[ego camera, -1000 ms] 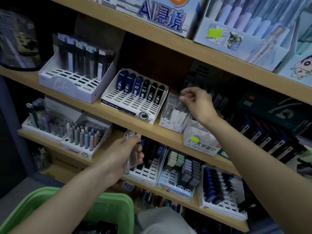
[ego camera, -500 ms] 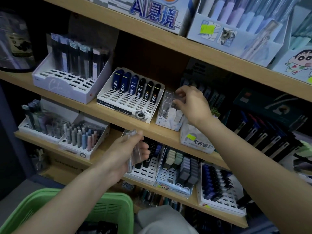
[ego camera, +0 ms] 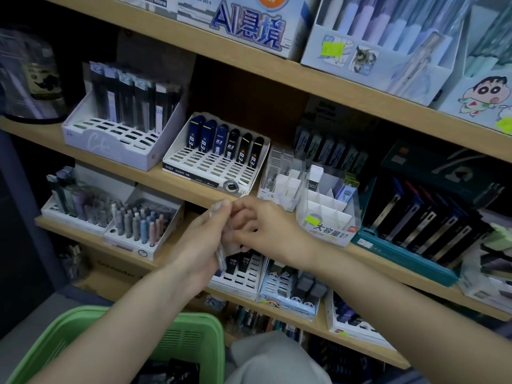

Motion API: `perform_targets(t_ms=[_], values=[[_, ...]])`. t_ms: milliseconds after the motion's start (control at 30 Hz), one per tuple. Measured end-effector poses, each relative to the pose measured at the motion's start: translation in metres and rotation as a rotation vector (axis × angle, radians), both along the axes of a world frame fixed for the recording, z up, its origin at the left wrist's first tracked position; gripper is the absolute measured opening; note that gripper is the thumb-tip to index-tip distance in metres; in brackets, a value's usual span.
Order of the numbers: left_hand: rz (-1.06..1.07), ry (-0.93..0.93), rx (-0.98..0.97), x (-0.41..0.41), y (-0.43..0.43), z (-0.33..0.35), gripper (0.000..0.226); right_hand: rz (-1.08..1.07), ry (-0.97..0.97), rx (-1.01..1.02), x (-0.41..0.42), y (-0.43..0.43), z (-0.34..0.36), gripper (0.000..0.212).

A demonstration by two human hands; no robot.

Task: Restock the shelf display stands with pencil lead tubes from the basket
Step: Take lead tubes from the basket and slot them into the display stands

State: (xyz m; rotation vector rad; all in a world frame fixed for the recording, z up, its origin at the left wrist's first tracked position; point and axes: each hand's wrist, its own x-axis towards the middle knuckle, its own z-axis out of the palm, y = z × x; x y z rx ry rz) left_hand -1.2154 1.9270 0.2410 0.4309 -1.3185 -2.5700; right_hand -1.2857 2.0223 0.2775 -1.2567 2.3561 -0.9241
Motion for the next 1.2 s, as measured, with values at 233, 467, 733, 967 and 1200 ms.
perform_targets(t_ms=[233,467,733,967,1200], values=[[0.017,-0.116,-0.075,0.009,-0.007,0.0,0.04,-0.053,-0.18,-0.086,-0.007,0.019,0.015,0.038],[-0.019,-0.257,-0.208,0.013,-0.01,-0.005,0.026,-0.295,-0.159,-0.322,-0.04,0.043,0.042,0.008],[0.048,-0.245,-0.069,0.001,-0.002,0.003,0.012,-0.476,0.174,-0.411,-0.083,0.044,0.048,0.008],[-0.031,-0.192,-0.251,0.007,-0.005,-0.003,0.018,-0.477,0.238,-0.369,-0.104,0.022,0.038,0.018],[-0.052,-0.204,-0.225,0.002,-0.009,-0.01,0.016,-0.45,0.227,-0.351,-0.111,0.011,0.036,0.016]])
